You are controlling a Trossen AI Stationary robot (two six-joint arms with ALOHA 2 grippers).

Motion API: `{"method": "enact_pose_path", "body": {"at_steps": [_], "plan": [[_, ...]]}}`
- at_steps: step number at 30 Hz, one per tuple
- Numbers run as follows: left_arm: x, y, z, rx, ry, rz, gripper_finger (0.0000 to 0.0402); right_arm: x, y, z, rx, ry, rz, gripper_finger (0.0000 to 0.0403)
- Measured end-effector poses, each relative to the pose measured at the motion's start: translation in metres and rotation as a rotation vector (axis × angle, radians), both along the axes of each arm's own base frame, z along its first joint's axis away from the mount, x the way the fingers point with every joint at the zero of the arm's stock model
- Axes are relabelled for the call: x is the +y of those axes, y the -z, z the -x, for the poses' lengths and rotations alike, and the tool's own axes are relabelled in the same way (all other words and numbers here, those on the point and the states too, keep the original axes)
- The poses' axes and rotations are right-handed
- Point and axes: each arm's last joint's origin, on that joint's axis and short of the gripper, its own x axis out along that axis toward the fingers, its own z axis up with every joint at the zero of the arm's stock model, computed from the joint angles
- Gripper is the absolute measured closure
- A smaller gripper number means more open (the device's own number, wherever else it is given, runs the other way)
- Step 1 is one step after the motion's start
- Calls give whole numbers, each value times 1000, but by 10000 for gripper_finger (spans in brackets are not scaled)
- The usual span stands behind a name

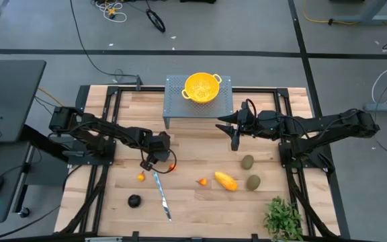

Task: Pick & Place Fruit
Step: Put the pear into the yellow colander bowl on the shelf

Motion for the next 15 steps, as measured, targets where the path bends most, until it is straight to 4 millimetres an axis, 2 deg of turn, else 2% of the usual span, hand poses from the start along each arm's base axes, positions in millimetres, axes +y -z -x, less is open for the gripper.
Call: {"method": "enact_pose_path", "body": {"at_steps": [11,15], "plan": [[0,0,1,10,6,-3,244,0,0,0,0,0,0,254],[0,-7,-1,55,9,-4,249,0,0,0,0,0,0,254]]}}
